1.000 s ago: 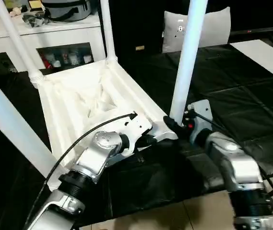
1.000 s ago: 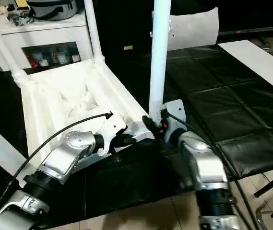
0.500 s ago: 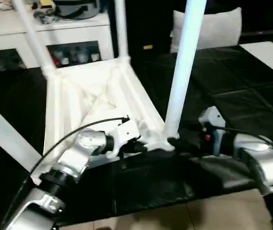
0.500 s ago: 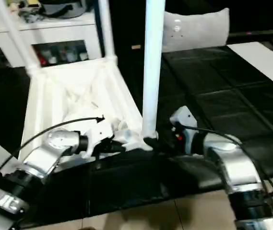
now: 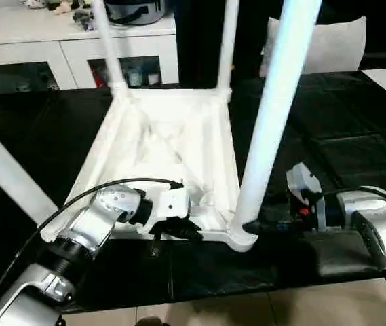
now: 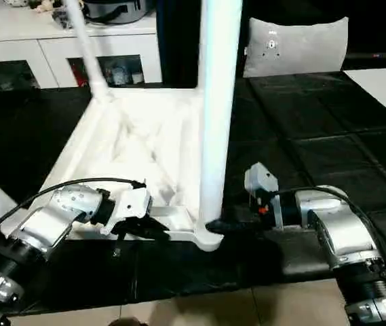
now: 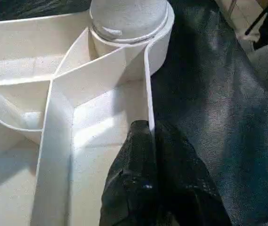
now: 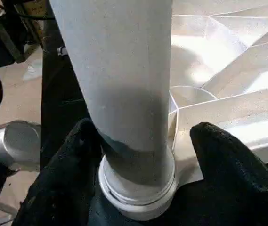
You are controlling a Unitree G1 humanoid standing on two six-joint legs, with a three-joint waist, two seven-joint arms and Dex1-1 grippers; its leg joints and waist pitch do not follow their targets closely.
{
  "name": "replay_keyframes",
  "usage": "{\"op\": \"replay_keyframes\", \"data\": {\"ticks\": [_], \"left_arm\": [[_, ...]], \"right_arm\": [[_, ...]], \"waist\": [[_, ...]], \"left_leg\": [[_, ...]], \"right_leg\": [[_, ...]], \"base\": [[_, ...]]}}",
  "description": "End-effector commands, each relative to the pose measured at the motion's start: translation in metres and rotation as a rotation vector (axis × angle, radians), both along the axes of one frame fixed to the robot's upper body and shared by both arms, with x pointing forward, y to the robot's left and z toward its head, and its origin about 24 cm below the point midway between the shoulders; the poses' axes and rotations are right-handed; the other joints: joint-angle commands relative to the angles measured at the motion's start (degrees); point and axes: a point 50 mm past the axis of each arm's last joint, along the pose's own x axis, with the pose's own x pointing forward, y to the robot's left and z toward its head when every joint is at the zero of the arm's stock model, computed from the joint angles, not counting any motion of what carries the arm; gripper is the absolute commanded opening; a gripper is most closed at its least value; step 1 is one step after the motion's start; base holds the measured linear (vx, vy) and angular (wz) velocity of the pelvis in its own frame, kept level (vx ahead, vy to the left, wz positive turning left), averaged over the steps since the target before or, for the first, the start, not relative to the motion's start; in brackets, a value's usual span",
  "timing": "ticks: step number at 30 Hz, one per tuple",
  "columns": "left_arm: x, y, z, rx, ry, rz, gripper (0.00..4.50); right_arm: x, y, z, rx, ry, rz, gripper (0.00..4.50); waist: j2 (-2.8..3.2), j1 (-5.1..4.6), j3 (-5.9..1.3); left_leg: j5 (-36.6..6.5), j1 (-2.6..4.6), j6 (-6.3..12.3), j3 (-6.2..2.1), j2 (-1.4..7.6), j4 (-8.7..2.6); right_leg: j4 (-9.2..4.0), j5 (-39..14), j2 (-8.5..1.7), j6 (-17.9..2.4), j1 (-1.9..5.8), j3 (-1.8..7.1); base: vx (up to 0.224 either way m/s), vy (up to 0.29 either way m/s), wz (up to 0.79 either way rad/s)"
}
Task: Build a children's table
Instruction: Rotate leg to tighten
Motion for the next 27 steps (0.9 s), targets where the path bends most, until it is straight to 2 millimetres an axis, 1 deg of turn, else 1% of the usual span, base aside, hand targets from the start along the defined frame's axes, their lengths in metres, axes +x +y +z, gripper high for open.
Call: {"op": "replay_keyframes", "data": {"ticks": [1, 2, 3, 4, 5, 6, 7, 8, 10, 11, 12, 14, 19, 20, 21, 23, 24, 25, 26, 27], "left_arm": [[0.002, -0.007, 0.01, 0.018, -0.045, -0.084, 0.0], [0.002, -0.007, 0.011, 0.018, -0.046, -0.084, 0.0], [0.003, -0.007, 0.011, 0.017, -0.048, -0.082, 0.0], [0.003, -0.007, 0.011, 0.017, -0.048, -0.081, 0.0], [0.003, -0.006, 0.011, 0.016, -0.049, -0.081, 0.0], [0.004, -0.006, 0.011, 0.016, -0.05, -0.082, 0.0], [0.004, -0.006, 0.011, 0.016, -0.05, -0.082, 0.0], [0.004, -0.006, 0.011, 0.015, -0.05, -0.081, 0.0], [0.005, -0.006, 0.01, 0.013, -0.052, -0.077, 0.0], [0.005, -0.006, 0.01, 0.008, -0.052, -0.073, 0.0], [0.005, -0.007, 0.01, 0.001, -0.053, -0.066, 0.0], [0.005, -0.008, 0.01, -0.009, -0.052, -0.056, 0.0], [0.006, -0.01, 0.009, -0.039, -0.039, -0.022, 0.0], [0.006, -0.011, 0.009, -0.061, -0.026, 0.001, 0.0], [0.006, -0.013, 0.009, -0.082, -0.014, 0.021, 0.0], [0.006, -0.015, 0.01, -0.094, -0.007, 0.042, 0.0], [0.006, -0.017, 0.01, -0.108, -0.008, 0.072, 0.0], [0.007, -0.02, 0.01, -0.119, -0.006, 0.114, 0.0], [0.009, -0.025, 0.01, -0.136, -0.011, 0.169, 0.0], [0.009, -0.026, 0.01, -0.141, -0.013, 0.182, 0.0]], "right_arm": [[0.002, 0.002, 0.006, 0.009, -0.011, 0.037, 2.73], [0.002, 0.004, 0.006, 0.012, -0.009, 0.045, 2.73], [0.002, 0.006, 0.005, 0.016, -0.005, 0.052, 2.61], [0.002, 0.007, 0.004, 0.017, -0.004, 0.054, 2.53], [0.002, 0.007, 0.004, 0.018, -0.003, 0.056, 2.53], [0.002, 0.008, 0.003, 0.02, -0.002, 0.059, 2.34], [0.002, 0.009, 0.002, 0.021, -0.001, 0.062, 2.34], [0.002, 0.009, 0.001, 0.021, 0.001, 0.067, 2.17], [0.002, 0.009, -0.001, 0.029, 0.008, 0.069, 2.11], [0.002, 0.009, -0.001, 0.031, 0.012, 0.07, 2.03], [0.002, 0.01, -0.001, 0.033, 0.017, 0.074, 1.92], [0.001, 0.01, -0.001, 0.036, 0.027, 0.082, 1.89], [-0.002, 0.011, -0.002, 0.056, 0.046, 0.085, 1.86], [-0.004, 0.013, -0.002, 0.079, 0.056, 0.075, 1.86], [-0.006, 0.016, -0.002, 0.105, 0.067, 0.06, 1.86], [-0.007, 0.018, -0.003, 0.123, 0.075, 0.034, 1.86], [-0.007, 0.021, -0.005, 0.138, 0.081, -0.017, 1.86], [-0.004, 0.026, -0.008, 0.14, 0.081, -0.094, 1.86], [0.001, 0.032, -0.015, 0.113, 0.056, -0.224, 1.86], [0.003, 0.034, -0.017, 0.101, 0.047, -0.261, 1.86]], "waist": [[-1.18, -0.37, -4.03], [-1.15, -0.33, -4.06], [-1.21, -0.35, -4.04], [-1.01, -0.29, -4.07], [-1.06, -0.33, -4.07], [-1.07, -0.3, -4.13], [-1.06, -0.33, -4.15], [-1.06, -0.33, -4.15], [-1.08, -0.34, -4.15], [-0.93, -0.32, -4.13], [-1.01, -0.34, -4.12], [-0.91, -0.3, -4.13], [-0.99, -0.26, -4.15], [-0.93, -0.26, -4.16], [-1.08, -0.18, -4.14], [-1.07, 0.01, -4.18], [-0.95, -0.11, -4.09], [-0.9, -0.04, -4.04], [-0.96, -0.37, -3.8], [-0.71, -0.84, -3.6]], "left_leg": [[-9.5, 0.35, 4.15, -0.29, 2.26, -3.8], [-9.5, 0.38, 4.12, -0.29, 2.22, -3.77], [-9.5, 0.34, 4.02, -0.31, 2.22, -3.79], [-9.3, 0.42, 3.93, -0.32, 2.25, -3.78], [-9.2, 0.36, 3.92, -0.32, 2.25, -3.77], [-9.1, 0.35, 3.92, -0.33, 2.27, -3.76], [-9.1, 0.34, 3.89, -0.35, 2.29, -3.77], [-9.1, 0.34, 3.89, -0.35, 2.29, -3.77], [-9.3, 0.36, 3.89, -0.33, 2.25, -3.75], [-9.4, 0.36, 3.87, -0.36, 2.26, -3.78], [-9.6, 0.33, 3.83, -0.34, 2.25, -3.78], [-9.6, 0.38, 3.77, -0.35, 2.25, -3.78], [-9.5, 0.37, 3.77, -0.33, 2.24, -3.75], [-9.4, 0.36, 3.81, -0.34, 2.27, -3.76], [-9.2, 0.43, 3.98, -0.3, 2.31, -3.76], [-8.9, 0.39, 4.0, -0.33, 2.39, -3.76], [-9.1, 0.3, 4.04, -0.34, 2.3, -3.85], [-9.5, 0.39, 3.82, -0.38, 2.29, -3.86], [-10.3, 0.29, 2.89, -0.42, 2.24, -4.07], [-12.1, 0.36, 1.75, -0.58, 1.98, -4.27]], "right_leg": [[-4.15, -15.3, -3.48, -11.0, 3.14, 2.9], [-4.17, -15.6, -3.49, -10.9, 3.16, 2.89], [-4.21, -16.3, -3.5, -10.6, 3.15, 2.89], [-4.22, -16.5, -3.51, -10.5, 3.06, 2.9], [-4.23, -16.4, -3.48, -10.5, 3.08, 2.9], [-4.17, -15.8, -3.47, -10.6, 3.08, 2.87], [-4.13, -15.4, -3.44, -10.9, 3.06, 2.85], [-4.13, -15.4, -3.44, -10.9, 3.06, 2.85], [-4.09, -15.0, -3.39, -11.1, 3.06, 2.84], [-4.06, -15.0, -3.4, -11.1, 3.1, 2.82], [-4.13, -15.3, -3.44, -11.0, 3.14, 2.83], [-4.15, -15.6, -3.43, -10.9, 3.12, 2.83], [-4.13, -15.3, -3.42, -11.0, 3.14, 2.82], [-4.11, -15.2, -3.4, -11.0, 3.16, 2.84], [-4.17, -15.1, -3.37, -11.1, 3.11, 2.86], [-4.04, -14.7, -3.46, -11.1, 3.13, 2.91], [-4.07, -15.3, -3.35, -11.0, 3.05, 2.84], [-4.28, -16.1, -3.35, -10.7, 3.0, 2.78], [-4.4, -17.9, -3.38, -10.1, 3.01, 2.84], [-4.83, -21.8, -3.45, -8.9, 2.89, 2.57]], "base": [[0.0, 0.0, 0.0], [0.0, 0.0, 0.0], [0.0, 0.0, 0.0], [0.0, 0.0, 0.0], [0.0, 0.0, 0.0], [0.0, 0.0, 0.0], [0.0, 0.0, 0.0], [0.0, 0.0, 0.0], [0.0, 0.0, 0.0], [0.0, 0.0, 0.0], [0.0, 0.0, 0.0], [0.0, 0.0, 0.0], [0.0, 0.0, 0.0], [0.0, 0.0, 0.0], [0.0, 0.0, 0.0], [0.0, 0.0, 0.0], [0.0, 0.0, 0.0], [0.0, 0.0, 0.0], [0.0, 0.0, 0.0], [0.0, 0.0, 0.0]]}}
